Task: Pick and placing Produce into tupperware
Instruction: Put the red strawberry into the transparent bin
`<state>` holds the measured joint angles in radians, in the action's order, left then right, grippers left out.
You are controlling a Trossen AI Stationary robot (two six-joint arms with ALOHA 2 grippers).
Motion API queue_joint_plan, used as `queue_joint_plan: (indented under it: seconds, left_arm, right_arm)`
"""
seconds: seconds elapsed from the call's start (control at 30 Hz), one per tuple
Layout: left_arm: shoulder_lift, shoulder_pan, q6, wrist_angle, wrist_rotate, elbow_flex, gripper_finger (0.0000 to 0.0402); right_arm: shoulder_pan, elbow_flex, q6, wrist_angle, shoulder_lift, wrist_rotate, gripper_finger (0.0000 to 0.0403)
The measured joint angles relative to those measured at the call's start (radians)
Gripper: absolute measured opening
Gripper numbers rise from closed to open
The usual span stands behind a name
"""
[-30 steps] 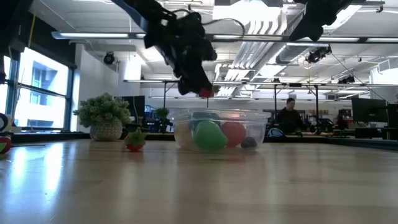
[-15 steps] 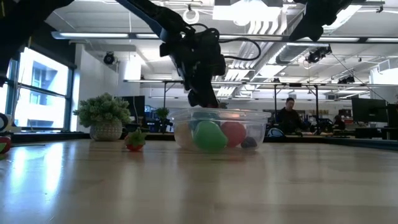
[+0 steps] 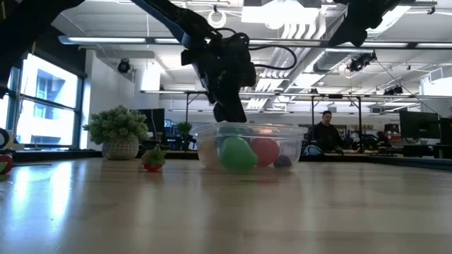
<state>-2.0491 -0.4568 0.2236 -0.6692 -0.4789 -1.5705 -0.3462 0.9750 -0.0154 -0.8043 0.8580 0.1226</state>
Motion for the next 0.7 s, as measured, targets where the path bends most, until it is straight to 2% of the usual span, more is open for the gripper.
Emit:
queue_joint_plan:
  seconds: [0.2,0.4,0.53,0.7]
  left_arm:
    - [0.0,0.0,-0.011,-0.008,0.009,0.001,0.0164]
    - [0.002,0.0,-0.03,-0.023,0.017,0.0,0.0182]
    - [0.009,0.001,-0.043,-0.082,0.018,-0.024,0.0198]
    - [0.009,0.014,-0.04,-0.233,0.019,-0.103,0.0207]
  right_arm:
    - [0.0,0.0,0.0,0.0,0.0,0.0,0.0004]
    - [0.0,0.0,0.0,0.0,0.0,0.0,0.0004]
    - [0.0,0.0,0.0,0.0,0.0,0.0,0.0004]
    - [0.0,0.0,0.0,0.0,0.0,0.0,0.0004]
